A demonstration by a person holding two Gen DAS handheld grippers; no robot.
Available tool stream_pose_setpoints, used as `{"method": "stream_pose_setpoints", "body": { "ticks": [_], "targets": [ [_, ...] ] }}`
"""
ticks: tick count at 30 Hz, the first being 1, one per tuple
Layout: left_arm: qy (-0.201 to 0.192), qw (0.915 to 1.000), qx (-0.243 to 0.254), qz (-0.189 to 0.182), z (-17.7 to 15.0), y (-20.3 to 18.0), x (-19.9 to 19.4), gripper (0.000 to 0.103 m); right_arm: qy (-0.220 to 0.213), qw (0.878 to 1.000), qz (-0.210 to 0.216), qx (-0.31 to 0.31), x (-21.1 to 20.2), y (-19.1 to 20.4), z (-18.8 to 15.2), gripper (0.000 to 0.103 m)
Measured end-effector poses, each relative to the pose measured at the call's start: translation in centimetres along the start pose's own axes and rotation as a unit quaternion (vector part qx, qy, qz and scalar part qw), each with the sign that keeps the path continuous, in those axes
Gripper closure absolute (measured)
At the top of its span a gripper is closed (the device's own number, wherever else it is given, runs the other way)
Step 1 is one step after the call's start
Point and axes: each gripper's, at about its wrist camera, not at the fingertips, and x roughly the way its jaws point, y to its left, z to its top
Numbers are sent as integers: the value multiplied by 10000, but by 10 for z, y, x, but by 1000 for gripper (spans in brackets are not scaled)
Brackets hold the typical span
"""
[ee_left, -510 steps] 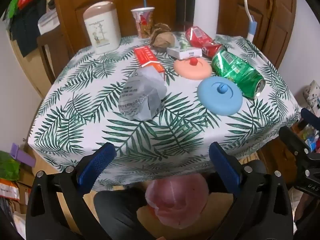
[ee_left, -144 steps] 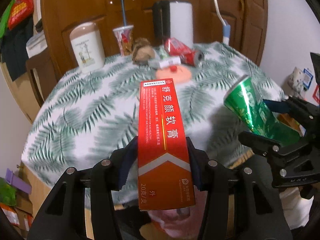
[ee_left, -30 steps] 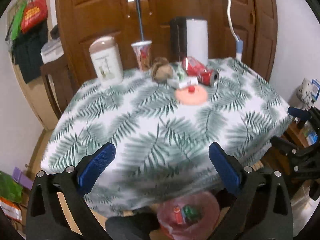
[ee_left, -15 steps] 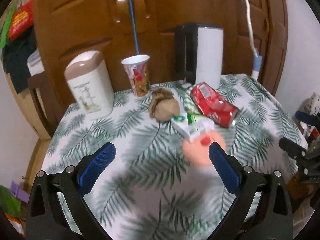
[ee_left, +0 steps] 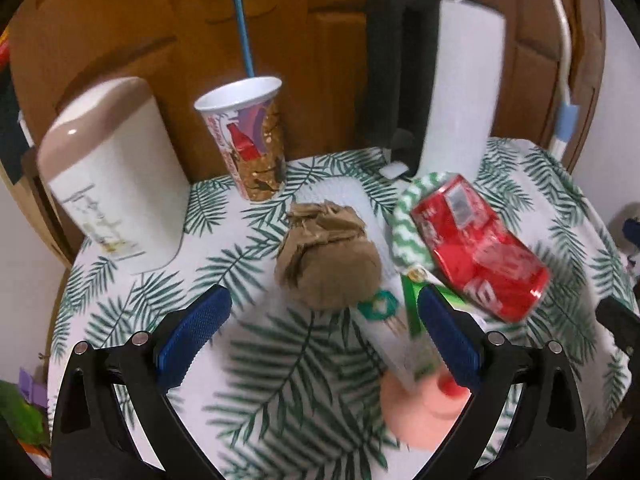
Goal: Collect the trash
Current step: 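Grasp the brown paper wad with the left tool while the right tool grasps the red can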
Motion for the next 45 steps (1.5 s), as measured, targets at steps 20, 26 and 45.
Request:
{"method": "stream_pose_setpoints", "body": {
  "ticks": [20, 26, 45],
  "targets": [
    [306, 9995, 61, 0, 7, 6, 54, 37, 513, 9982, 248, -161, 64, 20, 15, 5],
    [327, 9994, 106, 2, 2, 10, 52, 37, 965, 9943, 238, -382, 96, 27, 18, 5],
    [329, 9993, 6, -181, 0, 18, 63, 31, 1280, 9897, 377, -512, 139, 45, 18, 21]
  ]
}}
